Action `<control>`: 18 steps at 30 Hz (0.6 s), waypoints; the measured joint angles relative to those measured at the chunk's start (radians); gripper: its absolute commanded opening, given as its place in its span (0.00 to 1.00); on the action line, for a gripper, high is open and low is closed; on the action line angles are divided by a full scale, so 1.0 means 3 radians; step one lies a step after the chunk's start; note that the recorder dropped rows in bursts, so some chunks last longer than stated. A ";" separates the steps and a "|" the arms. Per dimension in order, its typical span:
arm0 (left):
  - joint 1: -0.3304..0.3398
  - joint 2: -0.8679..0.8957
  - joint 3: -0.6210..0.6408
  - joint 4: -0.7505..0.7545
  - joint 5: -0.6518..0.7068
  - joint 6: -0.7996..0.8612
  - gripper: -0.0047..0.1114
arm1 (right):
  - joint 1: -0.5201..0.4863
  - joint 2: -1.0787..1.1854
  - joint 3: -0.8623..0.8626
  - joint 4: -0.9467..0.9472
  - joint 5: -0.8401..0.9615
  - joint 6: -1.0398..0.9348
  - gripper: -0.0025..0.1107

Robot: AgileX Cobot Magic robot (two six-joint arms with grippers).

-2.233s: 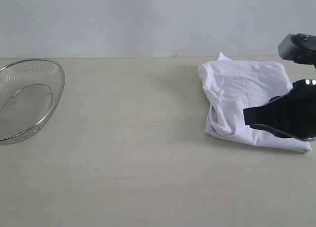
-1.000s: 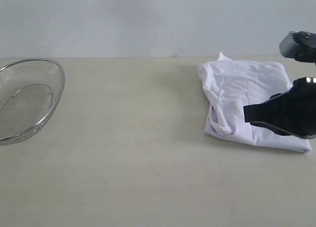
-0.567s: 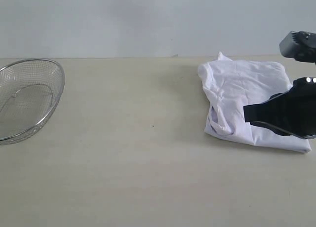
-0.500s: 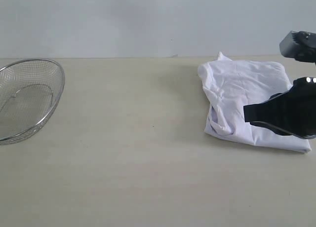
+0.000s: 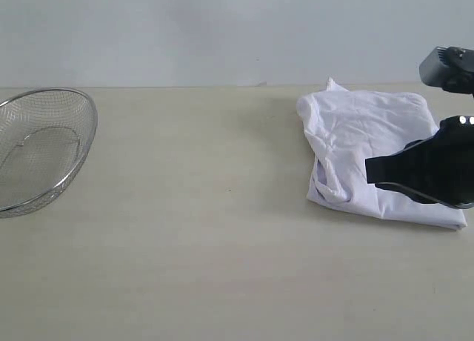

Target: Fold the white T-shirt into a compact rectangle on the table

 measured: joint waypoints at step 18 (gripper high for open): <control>0.0000 0.0000 0.0000 0.0006 0.0038 -0.0005 0.08 | 0.0000 0.0000 0.0000 0.0000 0.0000 0.0000 0.03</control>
